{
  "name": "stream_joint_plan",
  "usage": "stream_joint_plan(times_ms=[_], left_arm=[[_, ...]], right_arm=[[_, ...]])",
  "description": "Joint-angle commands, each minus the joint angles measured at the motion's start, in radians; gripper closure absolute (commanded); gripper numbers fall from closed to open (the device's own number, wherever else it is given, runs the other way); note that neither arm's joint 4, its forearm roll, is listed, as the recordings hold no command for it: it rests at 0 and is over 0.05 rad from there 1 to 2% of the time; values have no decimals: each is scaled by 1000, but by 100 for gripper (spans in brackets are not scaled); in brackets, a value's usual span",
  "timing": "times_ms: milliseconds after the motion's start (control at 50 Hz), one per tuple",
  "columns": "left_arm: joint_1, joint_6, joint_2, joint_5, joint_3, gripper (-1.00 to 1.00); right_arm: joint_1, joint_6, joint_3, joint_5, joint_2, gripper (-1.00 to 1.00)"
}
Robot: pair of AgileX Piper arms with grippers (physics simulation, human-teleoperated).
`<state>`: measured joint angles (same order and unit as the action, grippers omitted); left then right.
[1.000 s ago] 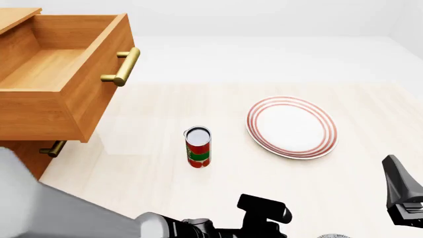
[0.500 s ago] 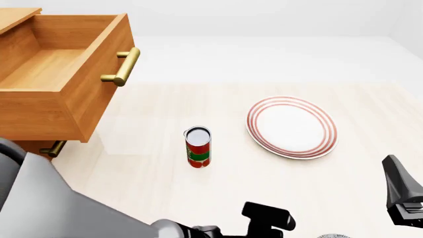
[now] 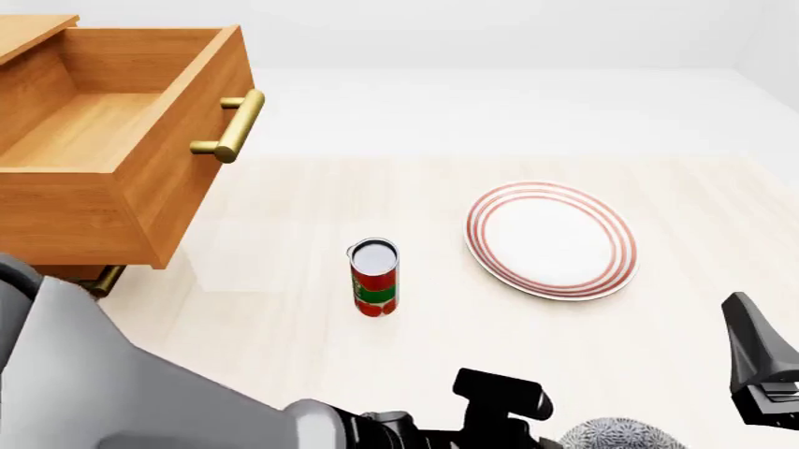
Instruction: Put the bowl in the top drawer of the cabinet.
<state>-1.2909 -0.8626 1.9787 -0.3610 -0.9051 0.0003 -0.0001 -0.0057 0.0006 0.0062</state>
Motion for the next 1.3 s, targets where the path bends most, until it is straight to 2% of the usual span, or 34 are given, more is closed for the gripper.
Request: stream_joint_plan(times_ms=[20,440,720,1300], left_arm=[[29,20,-64,34,10,100],[132,76,-240,169,37,100],[188,125,-367,288,10,100],[230,188,-551,497,-89,100]], right_arm=[[0,0,0,0,0,-100],[0,0,0,0,0,-100],[0,0,0,0,0,-100],[0,0,0,0,0,-100]])
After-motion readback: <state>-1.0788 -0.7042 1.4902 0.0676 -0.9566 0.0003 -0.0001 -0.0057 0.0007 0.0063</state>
